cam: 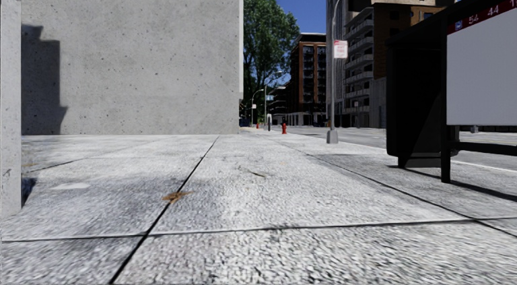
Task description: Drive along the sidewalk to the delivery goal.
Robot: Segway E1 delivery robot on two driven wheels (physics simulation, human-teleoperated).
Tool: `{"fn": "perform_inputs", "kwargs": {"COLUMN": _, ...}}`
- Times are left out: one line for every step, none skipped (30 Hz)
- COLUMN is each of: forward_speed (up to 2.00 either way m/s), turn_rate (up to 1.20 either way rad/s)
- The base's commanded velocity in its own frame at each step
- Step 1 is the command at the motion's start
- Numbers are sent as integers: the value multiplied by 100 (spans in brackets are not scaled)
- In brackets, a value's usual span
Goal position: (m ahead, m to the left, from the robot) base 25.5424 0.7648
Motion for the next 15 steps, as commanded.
{"fn": "perform_inputs", "kwargs": {"forward_speed": 200, "turn_rate": 0}}
{"fn": "perform_inputs", "kwargs": {"forward_speed": 200, "turn_rate": 0}}
{"fn": "perform_inputs", "kwargs": {"forward_speed": 200, "turn_rate": 0}}
{"fn": "perform_inputs", "kwargs": {"forward_speed": 200, "turn_rate": 0}}
{"fn": "perform_inputs", "kwargs": {"forward_speed": 200, "turn_rate": 0}}
{"fn": "perform_inputs", "kwargs": {"forward_speed": 200, "turn_rate": 0}}
{"fn": "perform_inputs", "kwargs": {"forward_speed": 200, "turn_rate": 0}}
{"fn": "perform_inputs", "kwargs": {"forward_speed": 200, "turn_rate": 0}}
{"fn": "perform_inputs", "kwargs": {"forward_speed": 200, "turn_rate": 0}}
{"fn": "perform_inputs", "kwargs": {"forward_speed": 200, "turn_rate": 0}}
{"fn": "perform_inputs", "kwargs": {"forward_speed": 200, "turn_rate": 0}}
{"fn": "perform_inputs", "kwargs": {"forward_speed": 200, "turn_rate": 0}}
{"fn": "perform_inputs", "kwargs": {"forward_speed": 200, "turn_rate": 0}}
{"fn": "perform_inputs", "kwargs": {"forward_speed": 200, "turn_rate": 0}}
{"fn": "perform_inputs", "kwargs": {"forward_speed": 200, "turn_rate": 0}}
